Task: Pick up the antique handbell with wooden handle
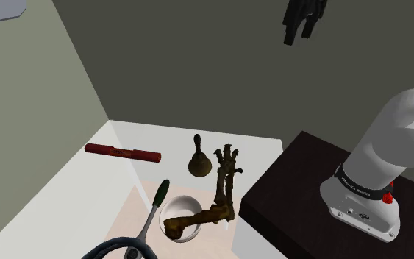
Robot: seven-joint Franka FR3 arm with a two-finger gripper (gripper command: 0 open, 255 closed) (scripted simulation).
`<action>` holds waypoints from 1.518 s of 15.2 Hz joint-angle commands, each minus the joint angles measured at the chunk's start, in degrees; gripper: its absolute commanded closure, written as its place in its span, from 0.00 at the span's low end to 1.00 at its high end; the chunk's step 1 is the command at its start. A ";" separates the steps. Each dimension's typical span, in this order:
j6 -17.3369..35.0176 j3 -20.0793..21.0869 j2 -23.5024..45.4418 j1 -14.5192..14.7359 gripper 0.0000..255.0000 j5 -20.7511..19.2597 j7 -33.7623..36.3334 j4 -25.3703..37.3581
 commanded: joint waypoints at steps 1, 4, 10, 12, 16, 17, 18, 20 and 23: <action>0.00 0.00 0.00 0.00 0.00 0.00 0.00 0.00; 5.09 1.88 2.91 0.44 0.00 1.03 1.46 -2.59; 15.36 5.65 10.75 1.27 0.00 2.62 4.37 -5.81; 18.74 6.92 13.92 1.47 0.00 2.95 5.36 -6.28; 25.33 9.41 21.02 1.76 0.00 3.15 7.51 -6.32; 26.92 10.01 22.94 1.80 0.00 3.07 8.09 -6.13; 28.48 10.61 24.90 1.84 0.00 2.94 8.69 -5.87; 31.48 11.76 28.97 1.90 0.00 2.49 9.97 -5.13; 35.67 13.35 35.39 1.96 0.00 1.30 12.12 -3.45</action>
